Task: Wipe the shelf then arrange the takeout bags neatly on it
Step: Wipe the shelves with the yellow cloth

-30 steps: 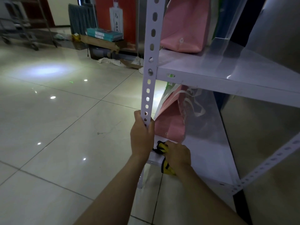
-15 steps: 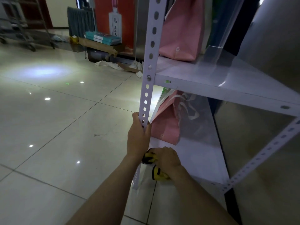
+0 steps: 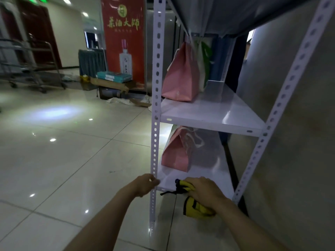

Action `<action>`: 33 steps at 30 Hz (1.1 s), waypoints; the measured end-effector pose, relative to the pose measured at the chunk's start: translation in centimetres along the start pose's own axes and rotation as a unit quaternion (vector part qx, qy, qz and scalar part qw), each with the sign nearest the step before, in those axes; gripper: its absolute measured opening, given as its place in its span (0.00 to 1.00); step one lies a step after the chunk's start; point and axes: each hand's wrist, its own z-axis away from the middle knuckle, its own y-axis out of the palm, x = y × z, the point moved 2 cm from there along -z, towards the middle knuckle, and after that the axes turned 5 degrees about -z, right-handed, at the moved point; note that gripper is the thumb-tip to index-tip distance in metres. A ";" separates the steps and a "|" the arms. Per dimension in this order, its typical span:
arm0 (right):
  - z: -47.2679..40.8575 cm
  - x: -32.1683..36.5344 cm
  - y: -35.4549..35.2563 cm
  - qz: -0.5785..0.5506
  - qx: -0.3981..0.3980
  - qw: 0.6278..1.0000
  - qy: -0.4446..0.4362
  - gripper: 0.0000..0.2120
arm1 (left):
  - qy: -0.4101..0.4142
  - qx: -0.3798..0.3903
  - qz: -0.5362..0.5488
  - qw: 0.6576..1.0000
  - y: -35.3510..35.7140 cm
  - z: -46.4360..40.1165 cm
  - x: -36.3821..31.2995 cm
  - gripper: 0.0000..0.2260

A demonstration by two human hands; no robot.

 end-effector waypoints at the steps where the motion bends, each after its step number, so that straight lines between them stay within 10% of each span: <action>1: 0.7 0.6 -0.6 -0.009 -0.030 1.000 0.004 0.16 | 0.002 0.024 0.074 0.997 -0.1 1.6 -1.3 0.22; 5: 3.0 3.9 -3.3 -0.039 -0.161 0.986 -0.009 0.15 | 0.060 0.101 0.301 0.946 0.2 7.3 -6.8 0.26; 10: 5.7 8.1 -5.8 -0.100 -0.257 0.961 -0.006 0.10 | 0.112 0.008 0.403 0.908 0.0 12.0 -10.7 0.20; 15: 8.8 10.6 -8.2 -0.254 -0.154 0.954 -0.045 0.19 | 0.104 -0.043 0.431 0.895 -1.7 15.7 -9.8 0.15; 24: 8.6 14.0 -7.7 -0.585 -0.026 0.811 0.019 0.17 | 0.080 -0.111 0.457 0.879 -5.1 20.1 -6.2 0.15; 33: 2.1 14.1 -2.1 -0.536 -0.093 0.839 0.009 0.09 | 0.073 -0.150 0.544 0.822 -1.0 15.6 0.4 0.32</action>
